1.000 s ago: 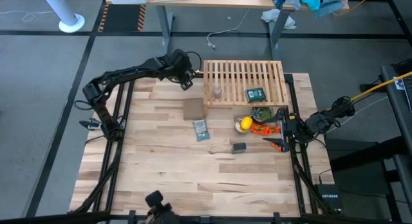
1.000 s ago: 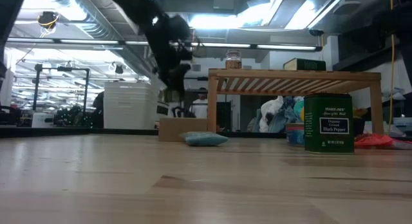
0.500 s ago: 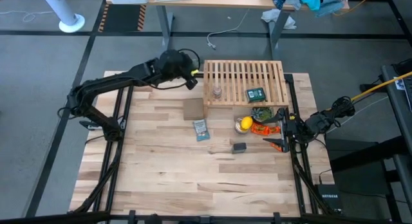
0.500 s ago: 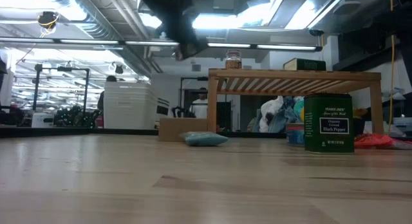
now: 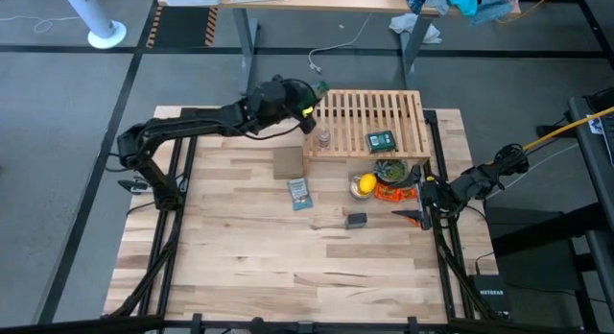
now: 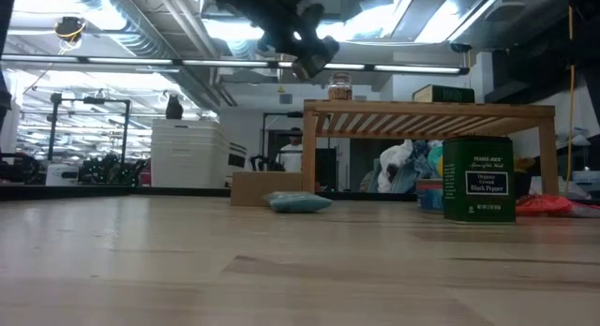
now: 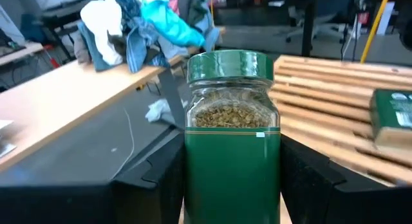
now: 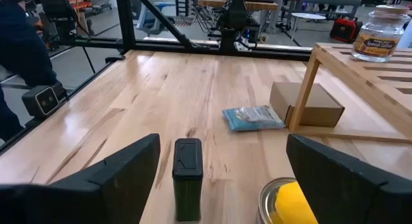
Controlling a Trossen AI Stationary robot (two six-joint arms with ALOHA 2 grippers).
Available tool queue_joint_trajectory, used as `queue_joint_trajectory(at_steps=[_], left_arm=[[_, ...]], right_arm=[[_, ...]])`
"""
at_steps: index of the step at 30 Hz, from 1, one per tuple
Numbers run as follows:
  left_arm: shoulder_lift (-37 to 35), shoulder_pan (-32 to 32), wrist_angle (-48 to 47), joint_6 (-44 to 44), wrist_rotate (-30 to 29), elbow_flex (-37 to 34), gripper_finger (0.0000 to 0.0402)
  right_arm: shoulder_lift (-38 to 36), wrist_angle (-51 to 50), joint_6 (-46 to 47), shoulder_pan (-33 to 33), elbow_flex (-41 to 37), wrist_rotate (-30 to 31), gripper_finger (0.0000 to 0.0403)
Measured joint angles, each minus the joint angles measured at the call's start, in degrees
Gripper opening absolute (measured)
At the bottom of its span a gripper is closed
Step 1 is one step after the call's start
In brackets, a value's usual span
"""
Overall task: Shelf spices
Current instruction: Put the green seasoning bottle on the shelf
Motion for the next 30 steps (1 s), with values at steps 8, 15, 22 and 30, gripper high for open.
queue_joint_trajectory(at_steps=[8,15,22,30], left_arm=[[5.7,0.9,11.8,0.6,0.9,0.0,0.0187],[9.7,2.0,19.6,-1.0,6.5,0.0,0.0187],[14.6,2.6,27.0,-1.5,12.1,0.0,0.0187],[17.1,4.8,33.7,-5.3,17.5,0.0,0.0187]], right_arm=[[0.0,-0.3,0.0,0.0,0.0,0.0,0.0344],[0.0,-1.4,0.0,0.0,0.0,0.0,0.0344],[0.0,-1.4,-0.1,0.0,0.0,0.0,0.0344],[0.0,-1.4,-0.1,0.0,0.0,0.0,0.0344]])
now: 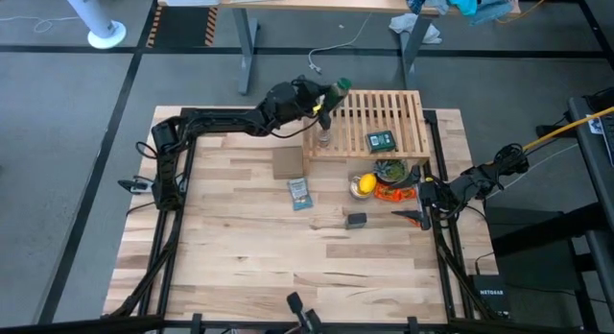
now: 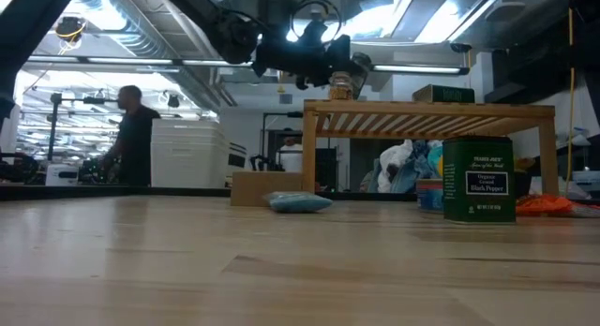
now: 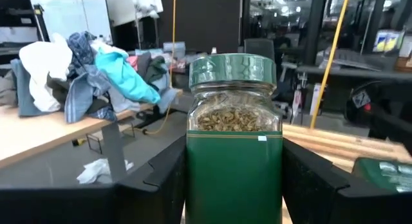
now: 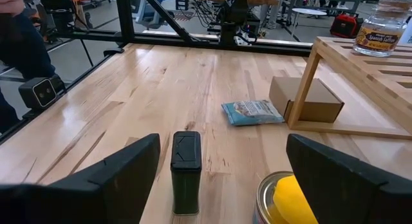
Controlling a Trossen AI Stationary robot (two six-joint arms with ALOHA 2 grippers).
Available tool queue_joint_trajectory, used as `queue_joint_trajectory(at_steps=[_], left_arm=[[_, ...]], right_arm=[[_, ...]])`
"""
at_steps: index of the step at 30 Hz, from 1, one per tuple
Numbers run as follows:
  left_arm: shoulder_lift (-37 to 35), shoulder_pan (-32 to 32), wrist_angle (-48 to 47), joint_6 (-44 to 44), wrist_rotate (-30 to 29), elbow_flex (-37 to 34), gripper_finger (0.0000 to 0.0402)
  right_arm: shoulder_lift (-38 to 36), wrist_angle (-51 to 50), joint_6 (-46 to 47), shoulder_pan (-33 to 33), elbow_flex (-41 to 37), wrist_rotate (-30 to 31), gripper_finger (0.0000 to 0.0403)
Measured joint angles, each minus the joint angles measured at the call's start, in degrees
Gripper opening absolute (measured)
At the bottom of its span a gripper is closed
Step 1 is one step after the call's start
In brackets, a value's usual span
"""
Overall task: Shelf spices
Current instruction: Put the green seasoning bottle on the shelf
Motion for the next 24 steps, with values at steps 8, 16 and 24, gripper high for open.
queue_joint_trajectory(at_steps=[8,16,24], left_arm=[[0.1,2.2,0.2,-0.4,4.3,-0.5,0.0187],[0.2,5.8,14.3,-3.5,10.2,-10.8,0.0187],[0.2,9.1,22.2,-5.6,19.3,-16.6,0.0187]], right_arm=[[0.0,-0.3,0.0,0.0,0.0,-1.9,0.0344],[0.0,-0.3,0.0,0.0,0.0,-1.9,0.0344],[0.0,-0.3,0.0,0.0,0.0,-1.9,0.0344]])
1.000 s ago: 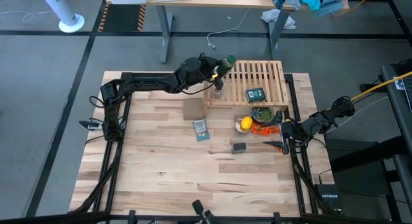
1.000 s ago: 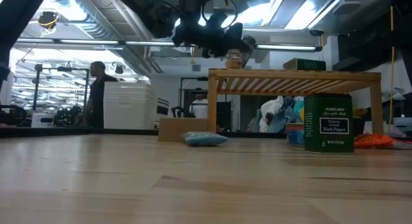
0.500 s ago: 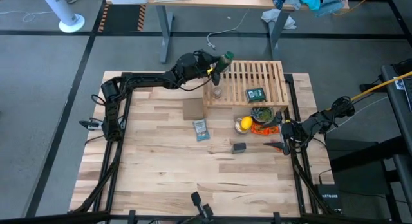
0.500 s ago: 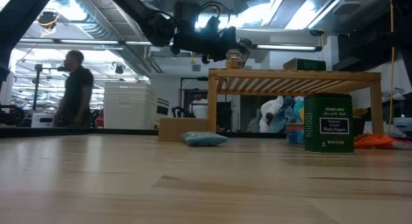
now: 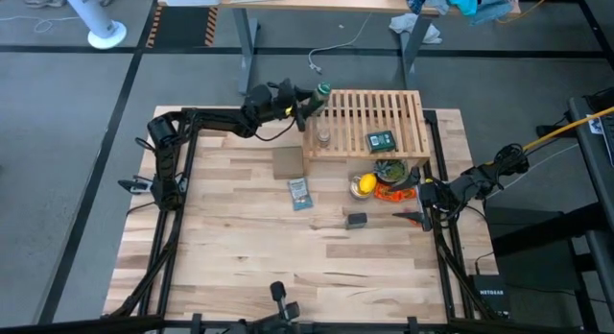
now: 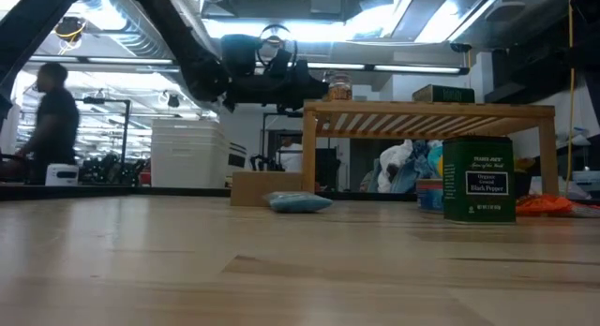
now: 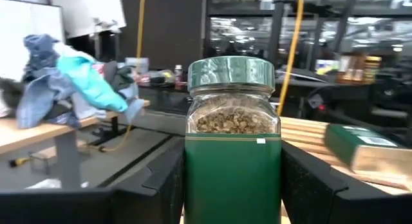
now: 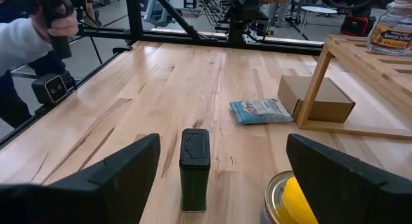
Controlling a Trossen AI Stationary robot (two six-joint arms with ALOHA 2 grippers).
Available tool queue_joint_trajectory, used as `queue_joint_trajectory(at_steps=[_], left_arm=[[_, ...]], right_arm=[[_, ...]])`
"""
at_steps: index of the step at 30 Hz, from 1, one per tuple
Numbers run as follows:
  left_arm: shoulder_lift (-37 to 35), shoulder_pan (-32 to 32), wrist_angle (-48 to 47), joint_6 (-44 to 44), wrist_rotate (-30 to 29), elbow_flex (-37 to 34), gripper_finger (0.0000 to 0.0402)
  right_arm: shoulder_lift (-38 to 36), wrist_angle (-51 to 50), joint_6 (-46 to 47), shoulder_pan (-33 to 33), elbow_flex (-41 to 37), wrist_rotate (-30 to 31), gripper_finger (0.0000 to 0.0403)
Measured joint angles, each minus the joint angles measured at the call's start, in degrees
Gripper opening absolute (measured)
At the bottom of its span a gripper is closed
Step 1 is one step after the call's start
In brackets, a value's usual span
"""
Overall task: Shelf spices
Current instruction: Put the green seasoning bottle on the shelf
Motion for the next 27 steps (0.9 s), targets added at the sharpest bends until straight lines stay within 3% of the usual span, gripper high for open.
queue_joint_trajectory(at_steps=[8,21,27], left_arm=[[0.0,0.1,0.2,4.2,5.1,-0.2,0.0187],[-0.2,-0.4,-2.2,4.1,5.1,-0.1,0.0187],[0.1,-0.6,-4.6,3.6,5.3,-0.3,0.0257]], right_arm=[[0.0,0.1,-0.4,0.0,0.0,0.6,0.0344],[0.0,0.1,-0.4,0.0,0.0,0.6,0.0344],[0.0,0.0,-0.4,0.0,0.0,0.6,0.0344]])
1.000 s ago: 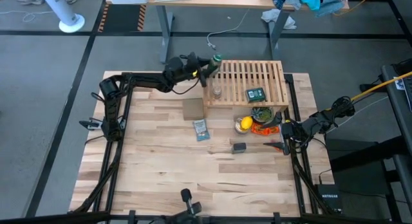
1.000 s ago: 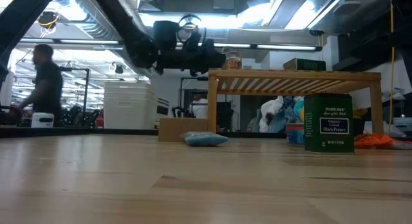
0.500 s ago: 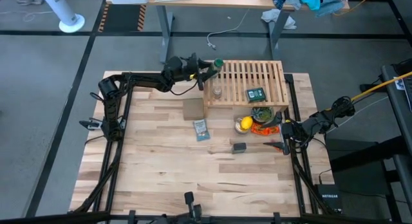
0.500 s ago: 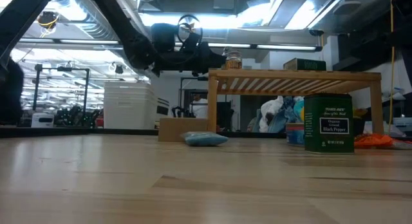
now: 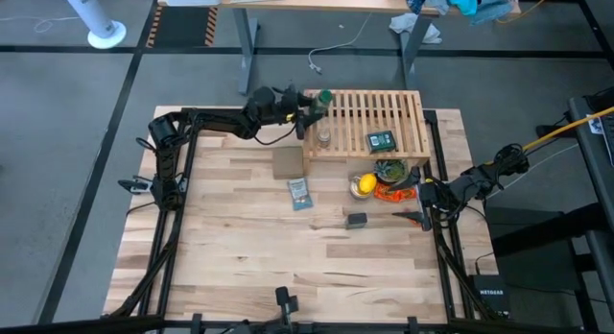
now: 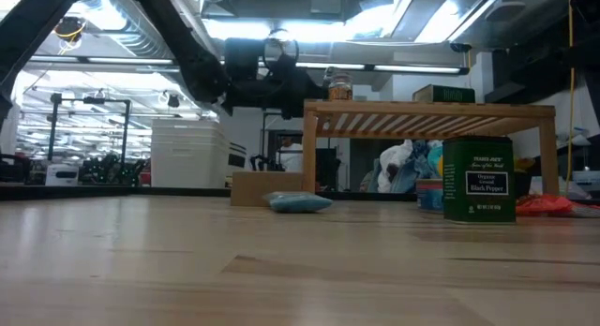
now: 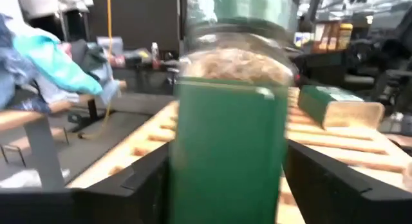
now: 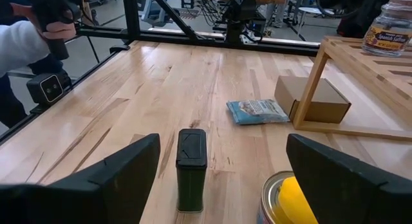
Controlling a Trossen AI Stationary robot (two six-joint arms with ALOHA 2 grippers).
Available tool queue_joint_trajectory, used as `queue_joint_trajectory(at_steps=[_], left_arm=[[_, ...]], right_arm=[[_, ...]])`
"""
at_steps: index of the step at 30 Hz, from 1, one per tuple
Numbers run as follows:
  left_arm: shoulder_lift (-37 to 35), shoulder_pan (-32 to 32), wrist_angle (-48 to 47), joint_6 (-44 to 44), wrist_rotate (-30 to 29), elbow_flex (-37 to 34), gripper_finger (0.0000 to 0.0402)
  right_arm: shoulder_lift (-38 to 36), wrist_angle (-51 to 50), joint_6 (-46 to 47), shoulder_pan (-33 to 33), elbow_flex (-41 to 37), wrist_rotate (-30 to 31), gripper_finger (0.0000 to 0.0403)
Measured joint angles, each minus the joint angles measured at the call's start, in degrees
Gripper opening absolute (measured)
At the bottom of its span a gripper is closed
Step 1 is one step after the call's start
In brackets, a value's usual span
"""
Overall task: Shelf spices
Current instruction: Put the green seasoning bottle on the shelf
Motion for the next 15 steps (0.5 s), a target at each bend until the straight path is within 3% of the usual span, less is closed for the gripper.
queue_joint_trajectory(at_steps=[5,15], left_arm=[[-0.2,0.0,-1.6,1.7,0.0,0.1,0.0263],[-0.1,0.0,-2.0,2.7,0.0,0.1,0.0197]], right_arm=[[0.0,0.0,0.0,0.0,0.0,0.0,0.0344],[0.0,0.0,0.0,0.0,0.0,0.0,0.0344]])
